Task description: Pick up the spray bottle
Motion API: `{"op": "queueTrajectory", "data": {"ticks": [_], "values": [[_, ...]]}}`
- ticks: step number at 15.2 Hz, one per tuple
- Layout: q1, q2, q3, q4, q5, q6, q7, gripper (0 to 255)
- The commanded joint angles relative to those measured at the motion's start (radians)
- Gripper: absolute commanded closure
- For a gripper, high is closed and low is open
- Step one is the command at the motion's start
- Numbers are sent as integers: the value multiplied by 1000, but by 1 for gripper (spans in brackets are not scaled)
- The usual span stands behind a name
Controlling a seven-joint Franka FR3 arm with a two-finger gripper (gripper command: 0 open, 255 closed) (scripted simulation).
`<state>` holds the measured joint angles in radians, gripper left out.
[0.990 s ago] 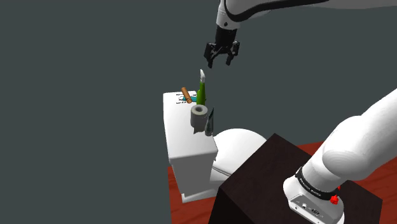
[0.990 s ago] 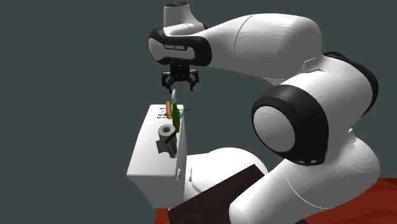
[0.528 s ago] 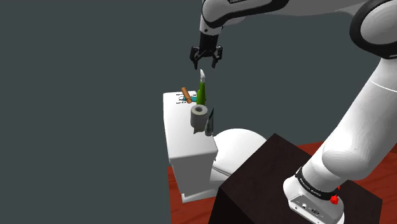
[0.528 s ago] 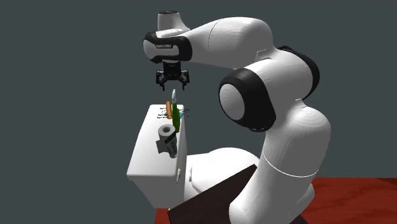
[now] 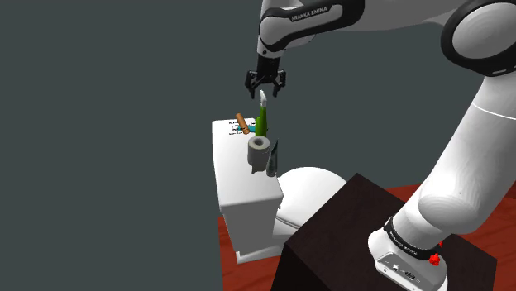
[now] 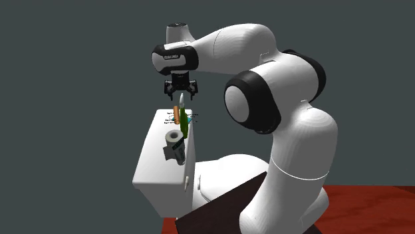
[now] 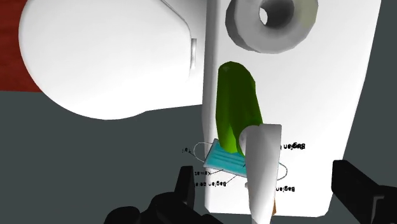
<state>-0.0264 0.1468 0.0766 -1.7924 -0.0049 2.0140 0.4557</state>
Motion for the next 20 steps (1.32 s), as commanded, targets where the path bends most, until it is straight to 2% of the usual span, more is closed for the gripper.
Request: {"op": "queueTrajectory", "data": {"ticks": [1,2,3,12,20], "values": [[0,9,0,-5,-1,14,1,0],[0,9,0,-4,-1,14,1,0],[1,8,0,-4,-1,13,1,255],[0,9,0,-4,-1,14,1,255],[0,-7,0,83,1,-90,0,255]]}}
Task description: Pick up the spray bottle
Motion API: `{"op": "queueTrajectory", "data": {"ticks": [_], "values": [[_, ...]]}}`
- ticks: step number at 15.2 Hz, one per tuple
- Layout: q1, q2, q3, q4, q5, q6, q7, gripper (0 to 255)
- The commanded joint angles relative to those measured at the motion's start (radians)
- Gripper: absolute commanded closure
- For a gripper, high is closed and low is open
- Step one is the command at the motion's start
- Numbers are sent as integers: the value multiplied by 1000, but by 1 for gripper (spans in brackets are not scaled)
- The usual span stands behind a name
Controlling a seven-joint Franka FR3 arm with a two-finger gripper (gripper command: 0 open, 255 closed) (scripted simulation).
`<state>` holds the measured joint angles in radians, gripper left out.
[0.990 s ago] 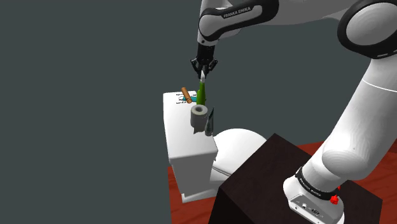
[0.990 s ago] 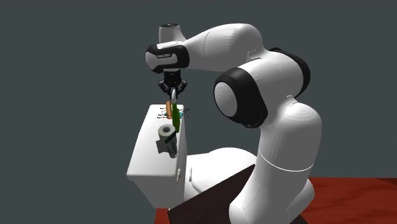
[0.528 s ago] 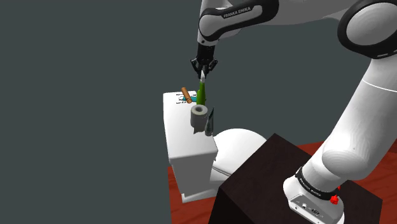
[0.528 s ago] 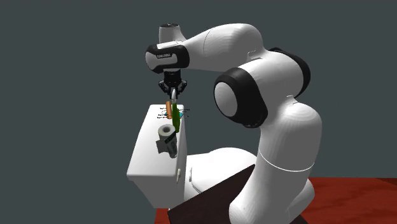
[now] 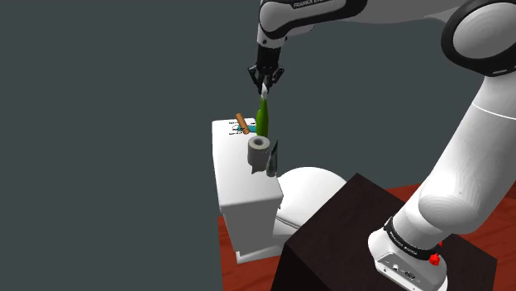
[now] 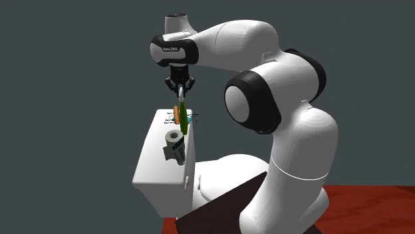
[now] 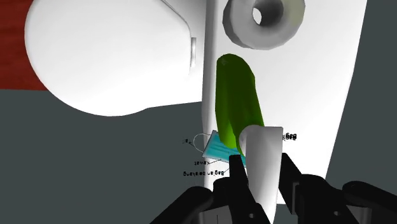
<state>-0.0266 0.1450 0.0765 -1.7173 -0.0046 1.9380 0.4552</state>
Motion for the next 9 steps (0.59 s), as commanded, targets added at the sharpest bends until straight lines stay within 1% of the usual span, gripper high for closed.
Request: {"op": "queueTrajectory", "data": {"ticks": [1,7,9], "values": [[0,-6,1,20,0,-27,1,255],[1,-8,1,99,1,-107,1,255],[1,-8,1,101,1,-109,1,255]]}}
